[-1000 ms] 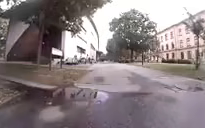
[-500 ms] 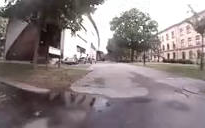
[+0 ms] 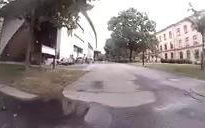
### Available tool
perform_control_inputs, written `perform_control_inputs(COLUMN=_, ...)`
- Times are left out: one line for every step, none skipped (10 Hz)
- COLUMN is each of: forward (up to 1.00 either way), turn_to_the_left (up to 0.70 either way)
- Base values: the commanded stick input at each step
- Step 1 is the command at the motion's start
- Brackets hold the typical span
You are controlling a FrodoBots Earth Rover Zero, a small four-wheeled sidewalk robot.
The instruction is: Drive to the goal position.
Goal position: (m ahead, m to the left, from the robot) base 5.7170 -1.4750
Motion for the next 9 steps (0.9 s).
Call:
perform_control_inputs(forward=0.70, turn_to_the_left=0.00)
perform_control_inputs(forward=0.70, turn_to_the_left=0.00)
perform_control_inputs(forward=0.70, turn_to_the_left=0.00)
perform_control_inputs(forward=0.70, turn_to_the_left=0.00)
perform_control_inputs(forward=0.70, turn_to_the_left=0.00)
perform_control_inputs(forward=0.70, turn_to_the_left=0.00)
perform_control_inputs(forward=0.70, turn_to_the_left=0.00)
perform_control_inputs(forward=0.70, turn_to_the_left=0.00)
perform_control_inputs(forward=0.70, turn_to_the_left=0.00)
